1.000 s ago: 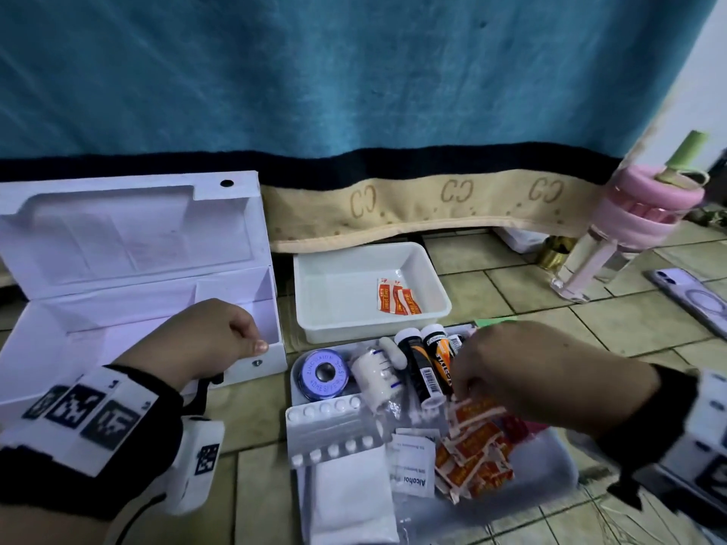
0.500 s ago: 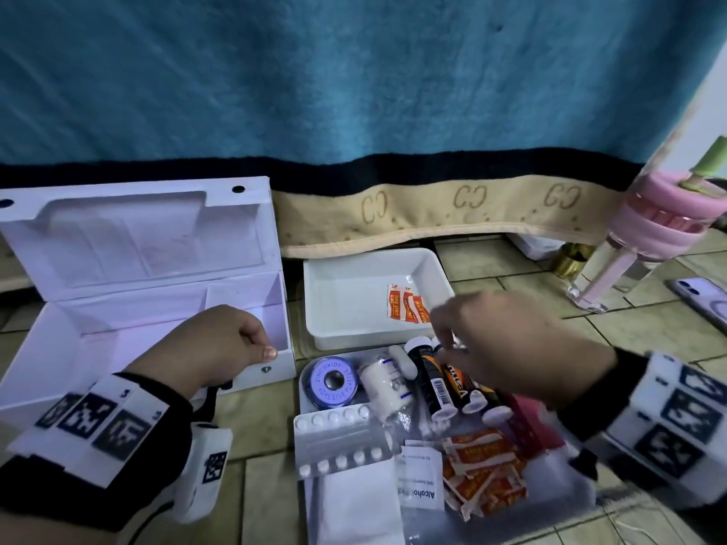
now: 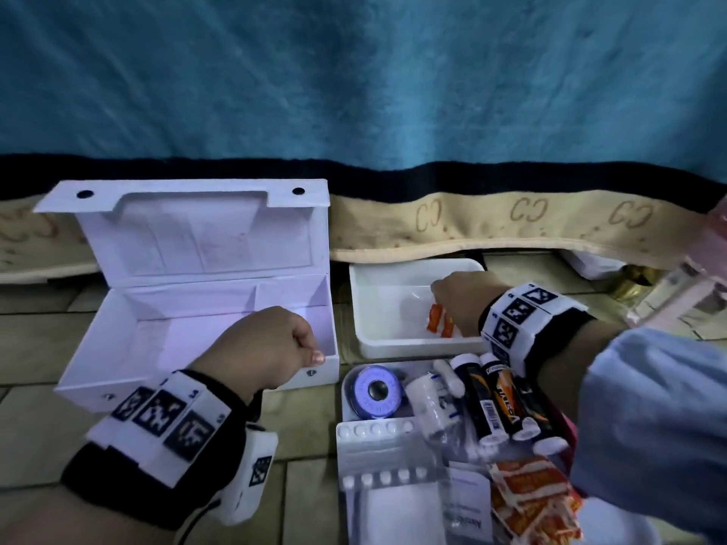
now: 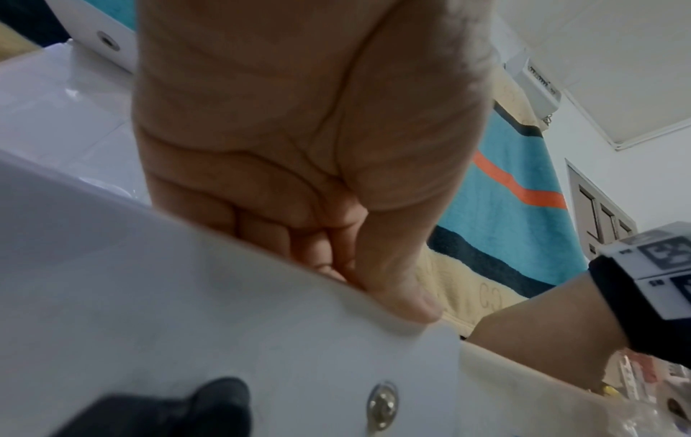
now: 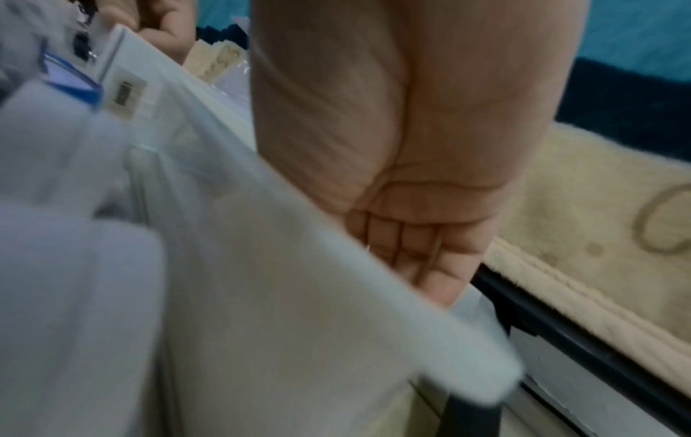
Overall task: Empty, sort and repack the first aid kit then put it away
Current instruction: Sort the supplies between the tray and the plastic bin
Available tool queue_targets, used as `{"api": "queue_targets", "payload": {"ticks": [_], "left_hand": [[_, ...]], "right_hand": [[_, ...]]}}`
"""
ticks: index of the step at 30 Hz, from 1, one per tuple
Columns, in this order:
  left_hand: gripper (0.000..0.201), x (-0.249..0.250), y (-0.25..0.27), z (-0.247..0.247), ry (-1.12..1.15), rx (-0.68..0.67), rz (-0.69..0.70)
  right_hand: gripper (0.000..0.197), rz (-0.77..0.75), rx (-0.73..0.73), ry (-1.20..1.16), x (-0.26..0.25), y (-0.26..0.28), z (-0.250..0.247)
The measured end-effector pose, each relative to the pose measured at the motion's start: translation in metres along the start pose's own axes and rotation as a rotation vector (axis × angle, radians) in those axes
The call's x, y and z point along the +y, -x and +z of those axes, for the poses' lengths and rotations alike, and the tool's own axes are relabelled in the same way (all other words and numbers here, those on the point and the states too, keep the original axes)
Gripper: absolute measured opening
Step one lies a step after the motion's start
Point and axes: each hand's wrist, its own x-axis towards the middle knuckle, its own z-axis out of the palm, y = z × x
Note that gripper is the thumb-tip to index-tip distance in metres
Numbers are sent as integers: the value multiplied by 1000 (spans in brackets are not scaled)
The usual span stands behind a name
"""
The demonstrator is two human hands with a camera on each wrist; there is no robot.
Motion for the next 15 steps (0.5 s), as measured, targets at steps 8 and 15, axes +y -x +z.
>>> {"api": "queue_targets", "payload": {"ticks": [8, 15], "left_hand": [[16, -3, -2, -1, 43, -8, -12], [16, -3, -2, -2, -12, -9, 3]], "right_hand": [[25, 148, 102, -90, 11, 13, -15], [10, 187, 427, -639, 55, 123, -35]]}}
